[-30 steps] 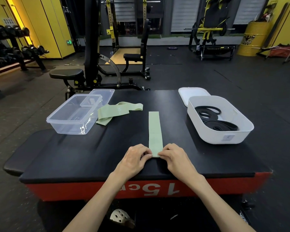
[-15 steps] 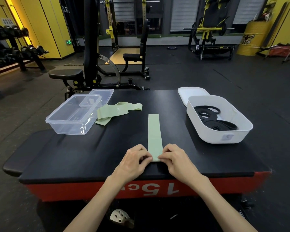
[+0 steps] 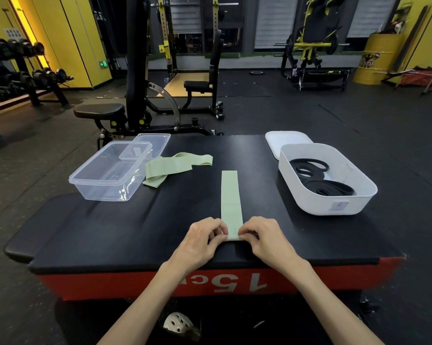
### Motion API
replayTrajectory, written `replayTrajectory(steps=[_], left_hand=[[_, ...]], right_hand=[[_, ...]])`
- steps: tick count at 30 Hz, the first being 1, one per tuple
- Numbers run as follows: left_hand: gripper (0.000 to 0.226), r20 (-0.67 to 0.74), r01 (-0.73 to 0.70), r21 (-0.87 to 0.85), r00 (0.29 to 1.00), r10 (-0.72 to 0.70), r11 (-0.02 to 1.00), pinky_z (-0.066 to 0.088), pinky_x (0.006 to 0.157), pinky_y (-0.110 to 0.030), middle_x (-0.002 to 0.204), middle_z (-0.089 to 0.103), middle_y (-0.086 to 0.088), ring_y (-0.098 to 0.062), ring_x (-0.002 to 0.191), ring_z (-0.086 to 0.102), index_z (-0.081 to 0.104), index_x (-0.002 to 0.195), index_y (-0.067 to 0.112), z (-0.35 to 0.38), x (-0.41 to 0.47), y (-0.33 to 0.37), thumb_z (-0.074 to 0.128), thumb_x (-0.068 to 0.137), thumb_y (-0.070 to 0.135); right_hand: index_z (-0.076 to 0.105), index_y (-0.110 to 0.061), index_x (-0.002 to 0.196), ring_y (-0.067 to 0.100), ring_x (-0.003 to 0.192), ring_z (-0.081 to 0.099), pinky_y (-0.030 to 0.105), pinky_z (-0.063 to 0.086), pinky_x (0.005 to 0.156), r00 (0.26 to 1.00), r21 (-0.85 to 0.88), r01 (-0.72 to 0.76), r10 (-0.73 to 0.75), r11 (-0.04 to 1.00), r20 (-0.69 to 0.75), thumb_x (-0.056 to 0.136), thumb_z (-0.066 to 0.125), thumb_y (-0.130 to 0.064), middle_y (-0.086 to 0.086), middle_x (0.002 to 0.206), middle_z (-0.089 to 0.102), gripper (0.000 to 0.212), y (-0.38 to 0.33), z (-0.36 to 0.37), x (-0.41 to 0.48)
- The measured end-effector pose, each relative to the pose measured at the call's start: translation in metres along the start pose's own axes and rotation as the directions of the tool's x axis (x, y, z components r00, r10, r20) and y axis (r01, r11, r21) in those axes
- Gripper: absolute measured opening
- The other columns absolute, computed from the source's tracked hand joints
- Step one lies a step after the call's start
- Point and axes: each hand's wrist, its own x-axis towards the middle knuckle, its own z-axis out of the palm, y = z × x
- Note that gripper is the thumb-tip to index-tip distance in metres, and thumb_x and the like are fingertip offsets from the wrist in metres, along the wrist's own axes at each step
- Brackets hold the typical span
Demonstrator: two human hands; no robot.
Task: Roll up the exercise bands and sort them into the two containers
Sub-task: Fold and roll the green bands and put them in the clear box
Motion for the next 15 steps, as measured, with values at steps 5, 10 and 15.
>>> replayTrajectory(steps=[5, 10, 15], left_hand=[[0.012, -0.014, -0.053, 0.014, 0.999, 0.053, 0.999, 0.035, 0.065, -0.007, 0.084, 0.059, 0.010, -0.008, 0.068, 0.052, 0.065, 0.084, 0.018, 0.0003, 0.0022, 0.0009, 0.064, 0.086, 0.006], [0.008, -0.001, -0.116, 0.057, 0.993, 0.116, 0.992, 0.035, 0.070, -0.006, 0.085, 0.059, 0.012, 0.004, 0.073, 0.050, 0.065, 0.088, 0.016, -0.0007, 0.0016, 0.0010, 0.061, 0.089, 0.010], [0.009, 0.034, -0.130, 0.071, 0.991, 0.128, 0.989, 0.037, 0.070, -0.006, 0.089, 0.059, 0.010, 0.002, 0.071, 0.048, 0.066, 0.095, 0.017, -0.0028, 0.0008, -0.0036, 0.065, 0.087, 0.019]], right_hand=[[0.073, -0.018, 0.081, 0.011, 0.081, 0.056, 0.022, 0.043, 0.075, 1.000, -0.014, 0.010, -0.009, 1.000, 0.006, 0.083, 0.066, -0.008, -0.008, 0.083, 0.065, 0.013, 0.0000, 0.0002, 0.0016], [0.073, -0.020, 0.088, 0.013, 0.084, 0.053, 0.023, 0.042, 0.074, 1.000, -0.069, 0.030, -0.030, 0.997, 0.010, 0.088, 0.061, -0.015, -0.008, 0.088, 0.062, 0.013, -0.0022, 0.0003, -0.0023], [0.073, -0.017, 0.098, 0.015, 0.092, 0.053, 0.020, 0.037, 0.076, 1.000, -0.114, 0.025, -0.025, 0.993, 0.004, 0.088, 0.064, -0.024, -0.004, 0.096, 0.062, 0.016, -0.0061, 0.0014, -0.0072]])
